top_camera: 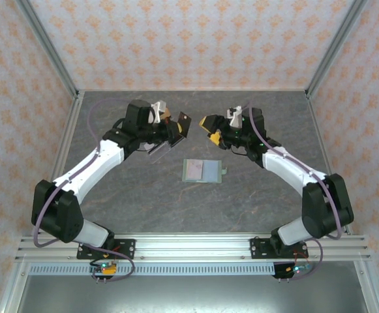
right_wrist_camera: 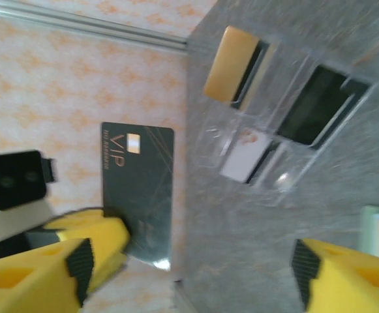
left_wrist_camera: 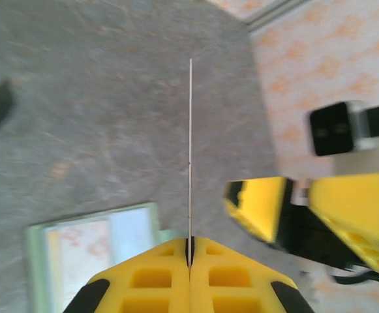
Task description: Take the credit cards out of the card holder
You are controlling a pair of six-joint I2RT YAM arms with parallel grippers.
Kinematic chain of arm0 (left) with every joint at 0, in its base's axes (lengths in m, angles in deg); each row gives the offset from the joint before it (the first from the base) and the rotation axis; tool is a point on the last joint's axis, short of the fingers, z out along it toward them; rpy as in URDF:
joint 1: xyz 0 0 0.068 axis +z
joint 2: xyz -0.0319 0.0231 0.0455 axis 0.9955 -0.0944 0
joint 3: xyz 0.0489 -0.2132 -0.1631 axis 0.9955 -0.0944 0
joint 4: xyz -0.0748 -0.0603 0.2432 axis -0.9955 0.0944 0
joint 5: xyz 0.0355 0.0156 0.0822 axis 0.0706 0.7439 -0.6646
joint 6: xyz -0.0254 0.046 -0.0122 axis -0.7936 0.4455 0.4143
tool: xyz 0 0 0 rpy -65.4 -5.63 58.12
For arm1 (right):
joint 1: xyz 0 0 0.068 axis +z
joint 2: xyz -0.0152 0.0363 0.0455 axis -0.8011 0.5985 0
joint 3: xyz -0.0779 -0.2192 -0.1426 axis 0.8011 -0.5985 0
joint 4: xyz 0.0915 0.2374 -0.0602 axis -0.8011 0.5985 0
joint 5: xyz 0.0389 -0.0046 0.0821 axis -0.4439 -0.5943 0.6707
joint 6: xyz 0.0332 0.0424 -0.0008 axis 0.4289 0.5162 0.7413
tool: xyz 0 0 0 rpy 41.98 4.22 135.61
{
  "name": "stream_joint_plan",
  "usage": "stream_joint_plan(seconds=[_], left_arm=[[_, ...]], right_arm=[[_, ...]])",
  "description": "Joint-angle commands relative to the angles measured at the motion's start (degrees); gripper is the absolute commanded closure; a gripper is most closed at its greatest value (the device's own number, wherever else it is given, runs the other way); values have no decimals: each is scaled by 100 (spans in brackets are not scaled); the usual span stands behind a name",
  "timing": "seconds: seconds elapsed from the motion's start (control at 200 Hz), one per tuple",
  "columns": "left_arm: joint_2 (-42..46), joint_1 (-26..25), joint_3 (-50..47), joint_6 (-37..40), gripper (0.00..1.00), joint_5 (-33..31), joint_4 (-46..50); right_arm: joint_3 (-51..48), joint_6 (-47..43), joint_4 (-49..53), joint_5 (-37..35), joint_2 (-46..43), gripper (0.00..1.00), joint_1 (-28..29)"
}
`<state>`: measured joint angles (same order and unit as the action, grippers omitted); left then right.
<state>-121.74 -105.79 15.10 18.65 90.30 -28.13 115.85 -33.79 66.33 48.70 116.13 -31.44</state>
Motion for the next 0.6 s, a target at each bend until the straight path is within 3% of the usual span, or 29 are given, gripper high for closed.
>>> stream_joint_plan(seconds=[0.0,0.19,0.596], left_arm=[[-184,73,553,2025,100,-1151,1588],[-514,74,738,3353,100,-1729,1648],[-1651,78,1435,5300,100,-1917,1603]], right_arm=[[329,-1249,1520,-614,-247,10,-2],[487,-1861,2064,-1014,-80,3,-9],[803,-2074,2402,-981,395,3,-8]])
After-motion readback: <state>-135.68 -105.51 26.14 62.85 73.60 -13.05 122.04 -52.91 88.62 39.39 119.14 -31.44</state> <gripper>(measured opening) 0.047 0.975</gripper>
